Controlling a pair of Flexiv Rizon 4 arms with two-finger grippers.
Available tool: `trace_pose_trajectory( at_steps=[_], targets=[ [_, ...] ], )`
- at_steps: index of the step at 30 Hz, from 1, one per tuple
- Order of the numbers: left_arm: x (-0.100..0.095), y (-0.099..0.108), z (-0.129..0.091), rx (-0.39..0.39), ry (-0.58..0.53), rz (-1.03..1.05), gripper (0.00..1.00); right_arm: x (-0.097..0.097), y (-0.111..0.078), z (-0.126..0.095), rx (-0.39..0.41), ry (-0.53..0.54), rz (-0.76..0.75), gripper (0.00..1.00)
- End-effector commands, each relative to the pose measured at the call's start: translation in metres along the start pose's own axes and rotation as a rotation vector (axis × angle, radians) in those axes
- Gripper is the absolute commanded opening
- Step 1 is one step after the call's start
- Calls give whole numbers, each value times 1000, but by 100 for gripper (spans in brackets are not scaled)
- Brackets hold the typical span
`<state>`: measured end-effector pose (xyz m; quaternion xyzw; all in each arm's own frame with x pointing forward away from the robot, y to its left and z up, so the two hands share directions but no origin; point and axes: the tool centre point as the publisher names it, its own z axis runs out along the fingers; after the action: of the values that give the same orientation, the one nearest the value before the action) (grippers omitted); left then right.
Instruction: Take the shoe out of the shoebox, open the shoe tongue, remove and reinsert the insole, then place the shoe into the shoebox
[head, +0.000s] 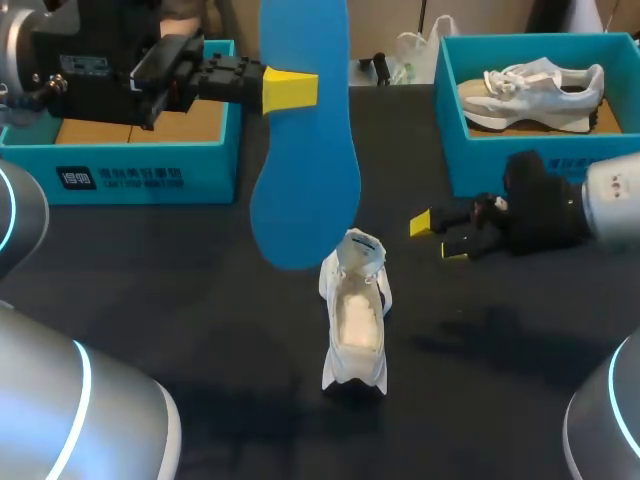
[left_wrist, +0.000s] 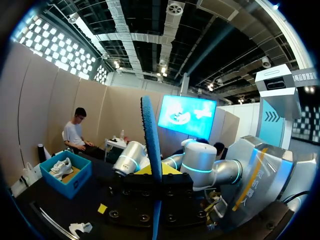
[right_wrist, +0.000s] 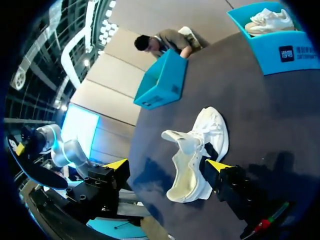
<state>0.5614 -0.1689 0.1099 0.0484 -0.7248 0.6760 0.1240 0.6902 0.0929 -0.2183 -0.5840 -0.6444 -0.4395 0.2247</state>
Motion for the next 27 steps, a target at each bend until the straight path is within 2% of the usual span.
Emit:
trace_pose_trajectory(
  at_steps=[1,2,11,12,14,19,27],
  targets=[
    [-2,-1,1,-3,2,0,0,-1,10,-1,60,46,5,100],
    [-2,-1,1,-3,2,0,0,-1,11,-2,84,46,11,100],
    [-2,-1,1,-3,2,0,0,-1,11,-2,84,46,11,100],
    [-2,-1,1,-3,2,0,0,-3,13,5,106,45,31,100],
    [-2,-1,1,-3,2,0,0,-3,17,13,105,124,61,100],
    [-2,-1,1,-3,2,0,0,6,19,17,94,212,83,100],
    [-2,-1,1,-3,2,0,0,25,22,16,92,276,92,100]
  ],
)
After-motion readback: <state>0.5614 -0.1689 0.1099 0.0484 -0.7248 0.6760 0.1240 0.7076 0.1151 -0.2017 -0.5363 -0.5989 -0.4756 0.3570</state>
